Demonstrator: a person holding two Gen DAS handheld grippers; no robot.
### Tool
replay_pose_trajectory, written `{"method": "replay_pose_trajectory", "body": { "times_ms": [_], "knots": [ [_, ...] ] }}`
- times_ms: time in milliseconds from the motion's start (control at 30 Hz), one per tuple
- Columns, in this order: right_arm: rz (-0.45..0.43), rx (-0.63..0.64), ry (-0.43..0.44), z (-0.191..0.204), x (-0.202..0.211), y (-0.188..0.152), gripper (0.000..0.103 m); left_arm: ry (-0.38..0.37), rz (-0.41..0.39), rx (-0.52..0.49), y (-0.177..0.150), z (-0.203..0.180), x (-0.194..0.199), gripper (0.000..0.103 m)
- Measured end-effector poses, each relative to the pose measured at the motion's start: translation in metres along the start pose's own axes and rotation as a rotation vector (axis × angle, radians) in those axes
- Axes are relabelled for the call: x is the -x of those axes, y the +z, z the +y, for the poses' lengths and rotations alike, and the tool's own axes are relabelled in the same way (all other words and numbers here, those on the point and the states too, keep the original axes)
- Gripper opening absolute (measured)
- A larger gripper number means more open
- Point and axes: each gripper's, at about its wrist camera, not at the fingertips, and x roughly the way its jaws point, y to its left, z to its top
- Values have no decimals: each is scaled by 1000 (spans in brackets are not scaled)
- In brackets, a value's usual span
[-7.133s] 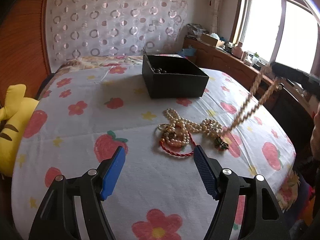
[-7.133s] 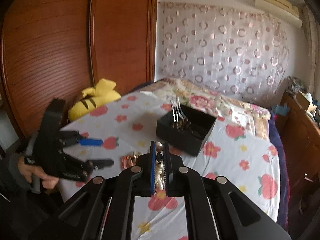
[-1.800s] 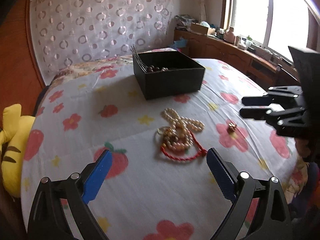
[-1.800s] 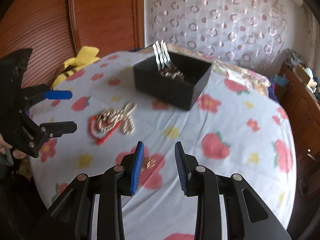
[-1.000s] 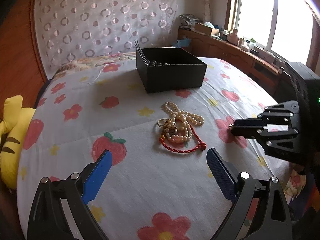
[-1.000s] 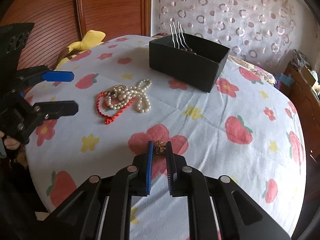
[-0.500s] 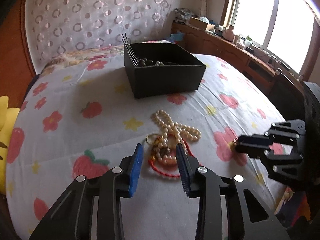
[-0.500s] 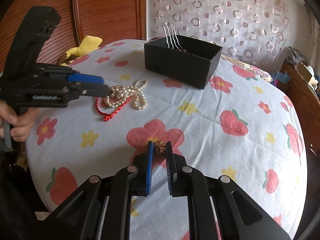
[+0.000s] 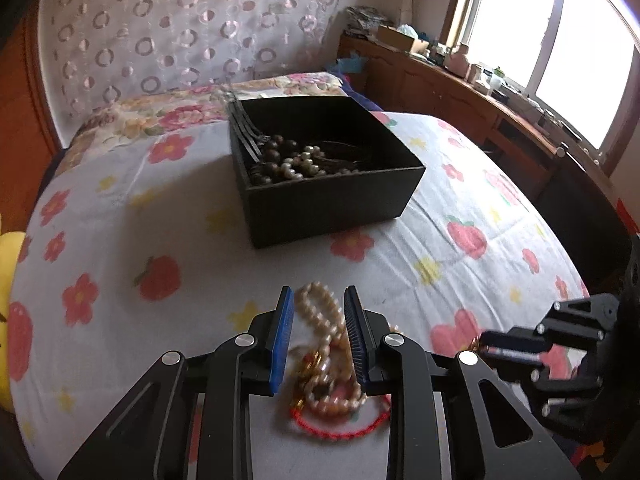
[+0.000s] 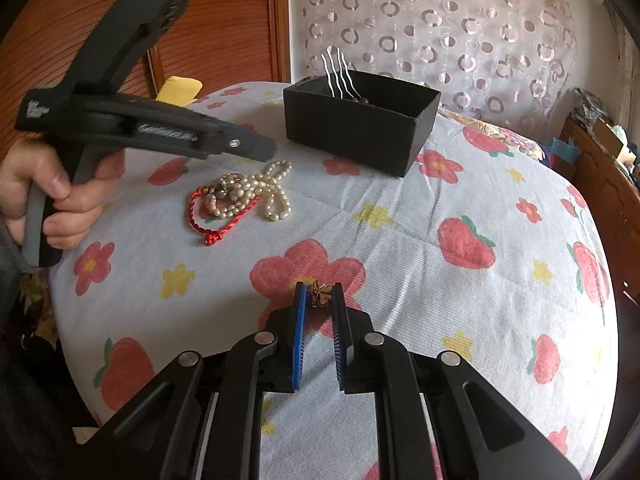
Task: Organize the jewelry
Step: 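Grasp the long pearl necklace with the left tool and lift it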
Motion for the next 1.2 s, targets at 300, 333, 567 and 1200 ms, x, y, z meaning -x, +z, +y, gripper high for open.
{"method": "replay_pose_trajectory", "body": {
  "times_ms": [300,333,567,1200],
  "knots": [
    [-3,-2,2,1,0,0,14,59,63,-22,4,4,-22,18],
    [-1,-1,1,0,-1,0,14,61,61,-29,3,3,-22,18],
    [-1,0,0,0,-1,-1,14,83,60,-90,7,-5,-29,4],
    [-53,-10,-2,2,13,12,14,-5,-259,-106,34,-37,88,3]
  ]
}}
